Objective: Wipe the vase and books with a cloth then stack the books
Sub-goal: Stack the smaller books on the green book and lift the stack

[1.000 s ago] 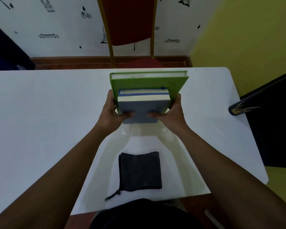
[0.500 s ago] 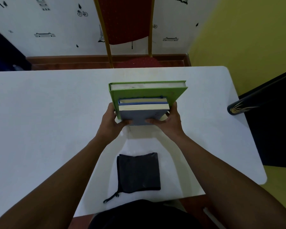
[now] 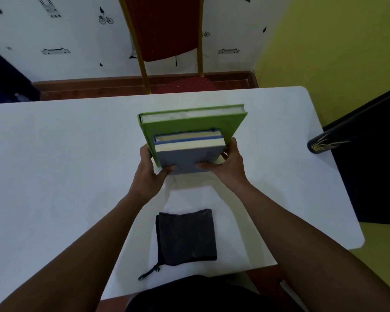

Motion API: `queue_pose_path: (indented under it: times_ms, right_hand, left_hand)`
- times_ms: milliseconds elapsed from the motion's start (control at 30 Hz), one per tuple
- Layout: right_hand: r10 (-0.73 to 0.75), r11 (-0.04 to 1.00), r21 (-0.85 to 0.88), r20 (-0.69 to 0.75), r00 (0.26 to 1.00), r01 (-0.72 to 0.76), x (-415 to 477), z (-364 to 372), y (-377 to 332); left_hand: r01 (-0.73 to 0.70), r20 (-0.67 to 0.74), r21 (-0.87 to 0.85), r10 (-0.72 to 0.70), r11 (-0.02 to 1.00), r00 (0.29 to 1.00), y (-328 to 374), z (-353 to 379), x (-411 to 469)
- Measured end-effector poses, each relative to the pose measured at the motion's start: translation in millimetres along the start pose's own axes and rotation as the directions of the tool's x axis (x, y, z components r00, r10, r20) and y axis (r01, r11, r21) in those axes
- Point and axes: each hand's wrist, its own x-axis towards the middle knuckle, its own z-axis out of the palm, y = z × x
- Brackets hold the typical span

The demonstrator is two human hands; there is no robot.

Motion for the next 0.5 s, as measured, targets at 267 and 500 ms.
queue_pose_path:
  times_ms: [267,500]
  right_hand:
    - [0.165,0.982,0.1,-0.02,0.986,-0.162,4.1,-55.8,9.8]
    - [0.275,0.96,0.059,-0.038,0.961,-0.272,-8.5,-132.0,53.2]
  left_hand:
    - [0.249,0.13,-0.102,-0.235,0.963,0.963,33.7,46.3,16.0]
    - [0.378,0.232,0.014,-0.371,0.926,0.899,64.7,129.1,22.6]
